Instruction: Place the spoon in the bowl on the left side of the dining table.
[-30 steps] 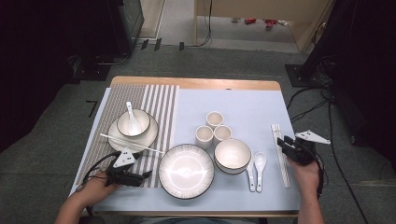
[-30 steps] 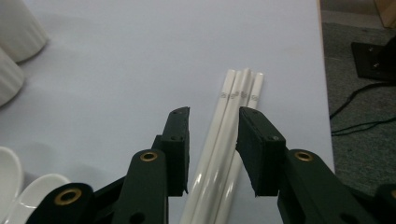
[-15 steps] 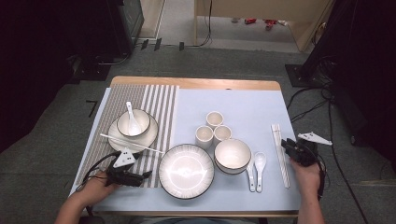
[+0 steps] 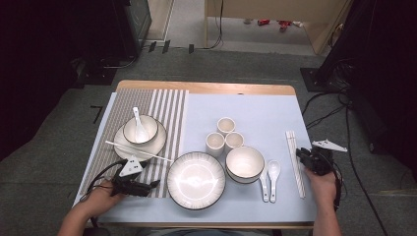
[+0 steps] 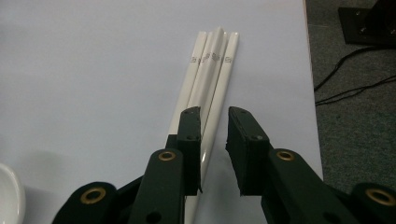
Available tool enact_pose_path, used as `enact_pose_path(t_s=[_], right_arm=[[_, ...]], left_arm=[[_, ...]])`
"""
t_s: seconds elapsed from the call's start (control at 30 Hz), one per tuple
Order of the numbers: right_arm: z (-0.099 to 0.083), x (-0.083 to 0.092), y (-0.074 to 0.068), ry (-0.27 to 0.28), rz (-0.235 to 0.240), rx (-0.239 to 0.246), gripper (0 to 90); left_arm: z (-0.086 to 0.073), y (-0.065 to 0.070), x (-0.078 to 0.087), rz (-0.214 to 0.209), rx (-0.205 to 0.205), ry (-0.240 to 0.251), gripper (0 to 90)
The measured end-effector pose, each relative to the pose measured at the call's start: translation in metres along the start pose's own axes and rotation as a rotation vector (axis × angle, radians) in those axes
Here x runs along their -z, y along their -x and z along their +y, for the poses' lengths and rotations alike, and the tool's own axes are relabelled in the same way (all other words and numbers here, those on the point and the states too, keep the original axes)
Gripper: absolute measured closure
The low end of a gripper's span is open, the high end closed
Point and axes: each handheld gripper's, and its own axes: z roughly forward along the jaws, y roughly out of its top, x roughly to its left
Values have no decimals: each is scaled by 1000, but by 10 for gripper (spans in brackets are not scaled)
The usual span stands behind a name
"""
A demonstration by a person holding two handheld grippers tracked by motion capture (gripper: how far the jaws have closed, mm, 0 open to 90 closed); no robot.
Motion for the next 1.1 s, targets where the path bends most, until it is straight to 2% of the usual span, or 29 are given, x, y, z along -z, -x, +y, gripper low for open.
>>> enact_pose_path(t_s=[0.53,1.1], right_arm=[[-1,-1,3,-20,11,-28,776],[-2,-2,2,-51,-2,-24,820]], left_arm=[[0,0,0,0,0,0,175],[0,0,0,0,0,0,175]])
